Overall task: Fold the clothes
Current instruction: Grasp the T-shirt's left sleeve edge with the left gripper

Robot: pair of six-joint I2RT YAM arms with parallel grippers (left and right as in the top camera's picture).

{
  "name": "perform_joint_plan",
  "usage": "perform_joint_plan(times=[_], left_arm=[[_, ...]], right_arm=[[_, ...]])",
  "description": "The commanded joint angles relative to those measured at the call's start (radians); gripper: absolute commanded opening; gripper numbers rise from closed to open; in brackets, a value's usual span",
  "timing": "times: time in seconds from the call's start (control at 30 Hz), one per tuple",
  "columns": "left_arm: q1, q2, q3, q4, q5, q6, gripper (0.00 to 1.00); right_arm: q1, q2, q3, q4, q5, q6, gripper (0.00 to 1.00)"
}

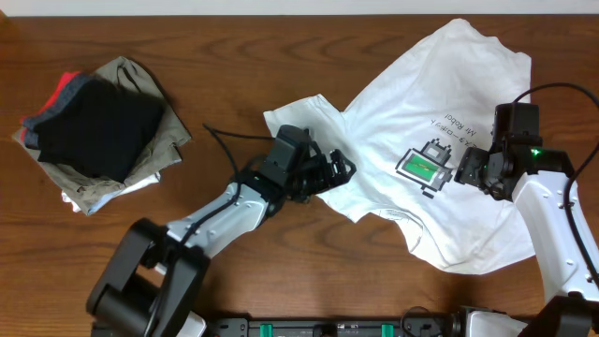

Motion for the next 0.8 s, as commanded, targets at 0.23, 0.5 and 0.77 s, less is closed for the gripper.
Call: perform_joint_plan(times=[0.23,0.5,0.77], left_arm=[[0.023,0.138,0.018,0.029,0.006,-0.154,0.98],[0.206,0.142,0.018,0.092,-0.106,-0.09,0.98],[0.378,0.143,0.025,0.412,-0.214,0.039,0.98]], right_arm=[[-0.005,-0.005,0.005,-0.002,-0.008,0.014,0.72],[-0.005,-0.005,0.005,-0.001,-0.043,0.014,0.73],[-0.005,-0.005,0.005,-0.002,-0.079,0.011,0.73]])
